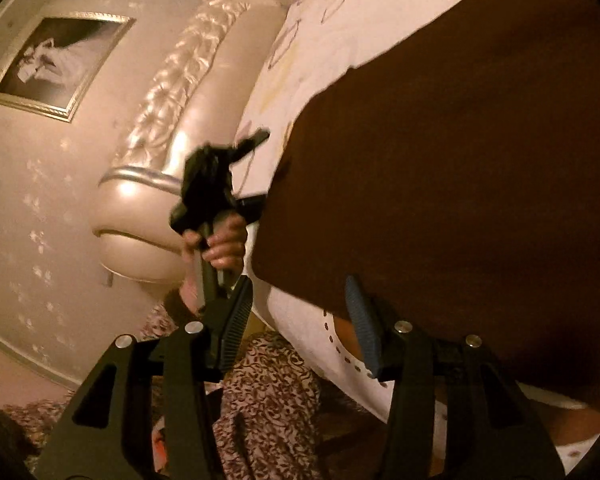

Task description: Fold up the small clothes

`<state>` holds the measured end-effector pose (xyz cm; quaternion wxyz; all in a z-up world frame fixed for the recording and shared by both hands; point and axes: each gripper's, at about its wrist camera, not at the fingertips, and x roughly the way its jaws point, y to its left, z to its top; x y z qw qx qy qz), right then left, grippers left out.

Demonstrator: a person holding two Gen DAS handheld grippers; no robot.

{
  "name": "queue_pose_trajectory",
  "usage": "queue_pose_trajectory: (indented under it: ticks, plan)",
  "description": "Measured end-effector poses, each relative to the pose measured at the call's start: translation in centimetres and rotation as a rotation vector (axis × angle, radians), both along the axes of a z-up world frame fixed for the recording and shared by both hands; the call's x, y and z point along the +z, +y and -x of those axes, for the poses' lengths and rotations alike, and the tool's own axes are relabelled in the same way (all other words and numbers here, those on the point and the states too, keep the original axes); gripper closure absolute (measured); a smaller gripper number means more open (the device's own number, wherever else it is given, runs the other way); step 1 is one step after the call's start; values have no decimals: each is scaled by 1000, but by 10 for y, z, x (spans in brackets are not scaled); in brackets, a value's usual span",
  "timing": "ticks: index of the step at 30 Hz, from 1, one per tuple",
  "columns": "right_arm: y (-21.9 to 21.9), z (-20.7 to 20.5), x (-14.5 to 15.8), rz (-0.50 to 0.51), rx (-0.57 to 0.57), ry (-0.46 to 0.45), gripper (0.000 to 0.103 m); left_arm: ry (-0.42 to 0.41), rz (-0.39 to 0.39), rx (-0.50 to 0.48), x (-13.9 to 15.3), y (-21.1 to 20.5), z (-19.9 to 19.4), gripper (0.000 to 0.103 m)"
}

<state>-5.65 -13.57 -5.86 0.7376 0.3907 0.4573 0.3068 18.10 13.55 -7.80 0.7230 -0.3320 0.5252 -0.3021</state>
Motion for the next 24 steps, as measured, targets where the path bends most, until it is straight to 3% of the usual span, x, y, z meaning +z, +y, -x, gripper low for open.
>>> queue_pose_trajectory:
  ticks: [2,3,5,7,9,13,24]
  plan:
    - [12,1,-1,32,-2,-3,54,-15,-63,-33,1,-10,-1,44]
    - [17,2,-2,51,0,-3,52,-20,-98,-41,0,-13,-1,48]
    - [26,5,-7,99,1,5,48,-13,-142,-40,-3,-16,-2,73]
    - [35,6,-17,156,4,21,48,18,-143,-34,-7,-14,-5,84]
    - [41,5,-21,165,-4,3,48,42,-130,-24,-9,-10,-7,87]
    - [45,9,-24,192,-28,-23,48,3,-191,-37,6,-18,-3,89]
    - [41,17,-30,199,-44,-66,48,-105,-217,-104,84,-75,16,90]
